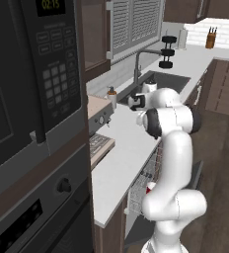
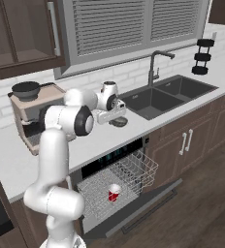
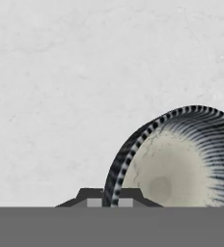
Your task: Pick up the cup and bowl from the counter, place them in the dishwasher, and close the dishwasher door.
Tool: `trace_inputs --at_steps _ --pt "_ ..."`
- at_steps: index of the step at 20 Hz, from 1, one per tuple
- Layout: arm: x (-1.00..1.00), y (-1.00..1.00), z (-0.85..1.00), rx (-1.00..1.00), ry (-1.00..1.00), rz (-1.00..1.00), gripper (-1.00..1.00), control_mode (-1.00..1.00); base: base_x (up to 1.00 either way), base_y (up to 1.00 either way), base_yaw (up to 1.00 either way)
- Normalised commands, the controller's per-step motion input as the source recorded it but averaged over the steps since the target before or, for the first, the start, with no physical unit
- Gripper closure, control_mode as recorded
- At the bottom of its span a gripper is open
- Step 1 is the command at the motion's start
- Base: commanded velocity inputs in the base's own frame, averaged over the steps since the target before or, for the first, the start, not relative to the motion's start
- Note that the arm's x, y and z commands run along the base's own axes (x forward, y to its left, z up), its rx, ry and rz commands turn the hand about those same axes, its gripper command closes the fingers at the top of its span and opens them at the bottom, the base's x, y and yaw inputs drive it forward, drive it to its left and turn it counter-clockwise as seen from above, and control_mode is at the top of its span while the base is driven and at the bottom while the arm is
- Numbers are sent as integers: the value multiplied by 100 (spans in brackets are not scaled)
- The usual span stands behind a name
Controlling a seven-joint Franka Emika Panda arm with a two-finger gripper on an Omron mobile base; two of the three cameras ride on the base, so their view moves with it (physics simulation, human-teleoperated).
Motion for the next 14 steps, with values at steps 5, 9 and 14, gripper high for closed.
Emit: trace_inputs --at_steps 5,9,14 --pt "-100 -25 51 8 -29 4 100 -100 0 0 0" --pt "-100 -51 17 22 -25 4 100 -100 0 0 0" --pt "-82 -64 0 44 -14 6 100 -100 0 0 0"
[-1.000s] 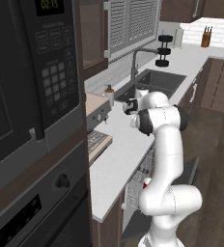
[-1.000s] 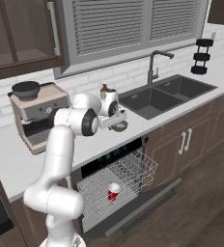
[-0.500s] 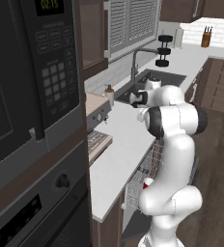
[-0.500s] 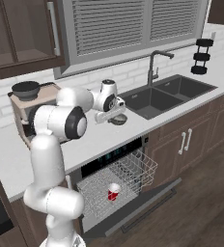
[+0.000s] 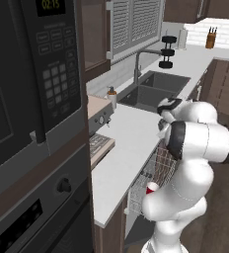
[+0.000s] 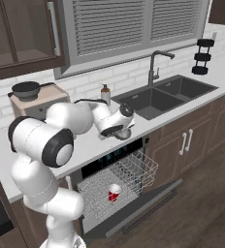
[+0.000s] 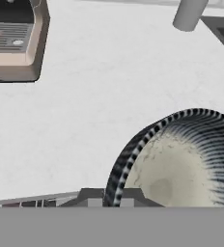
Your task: Pick up the cup and bowl from the counter, place them in the dishwasher, and close the dishwasher door.
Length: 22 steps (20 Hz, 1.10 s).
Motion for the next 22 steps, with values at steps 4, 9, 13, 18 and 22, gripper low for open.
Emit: trace_inputs --at_steps 4,9,13,18,22 --pt "-44 -75 0 49 -4 9 100 -100 0 0 0" --pt "-40 -61 -5 36 -1 6 100 -100 0 0 0" --pt "-40 -30 -38 20 -1 4 100 -100 0 0 0" --pt "-18 -3 -69 9 0 4 100 -100 0 0 0" --pt "-12 2 -76 2 0 0 100 -100 0 0 0"
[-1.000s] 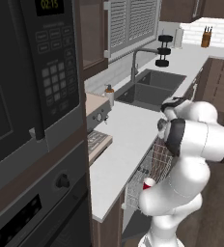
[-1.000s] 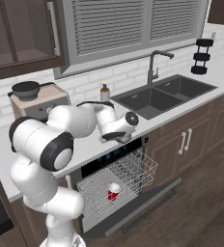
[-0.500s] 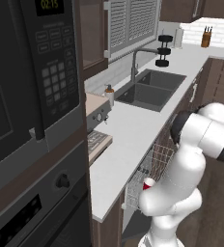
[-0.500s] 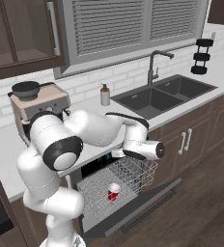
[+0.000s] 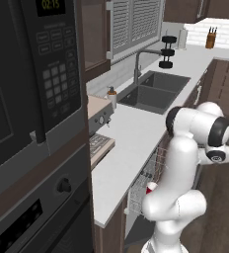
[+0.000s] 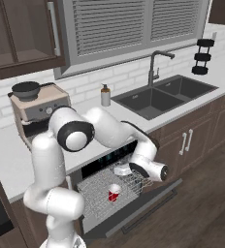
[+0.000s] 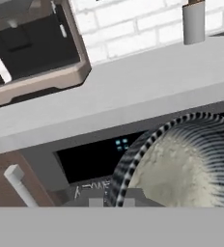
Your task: Pick up the cup and bowl from the counter, place them in the dishwasher, and close the dishwasher door.
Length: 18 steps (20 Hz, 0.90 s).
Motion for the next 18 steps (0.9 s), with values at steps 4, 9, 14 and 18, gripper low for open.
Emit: trace_inputs --at_steps 4,9,14,18 --pt "-7 0 -56 7 0 1 100 -100 0 0 0" --pt "-1 -3 -10 42 -6 1 100 -100 0 0 0" --pt "0 20 11 12 -4 0 100 -100 0 0 0" --pt "5 6 -5 13 0 0 100 -100 0 0 0"
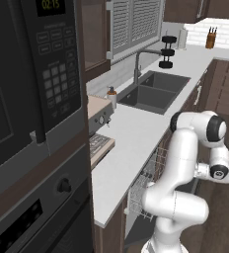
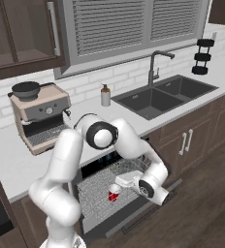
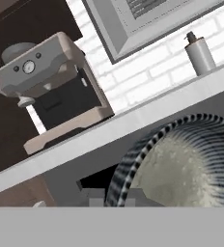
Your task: Pick up the cup and bowl from the counter, place them in the dishwasher, and close the dishwasher door.
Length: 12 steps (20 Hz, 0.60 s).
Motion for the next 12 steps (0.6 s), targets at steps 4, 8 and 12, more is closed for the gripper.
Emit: trace_inputs --at_steps 4,8,12 --pt "16 35 0 -10 5 -2 100 -100 0 0 0" --pt "6 12 -17 -19 5 -2 100 -100 0 0 0" --pt "0 1 -46 -18 1 -2 100 -100 0 0 0"
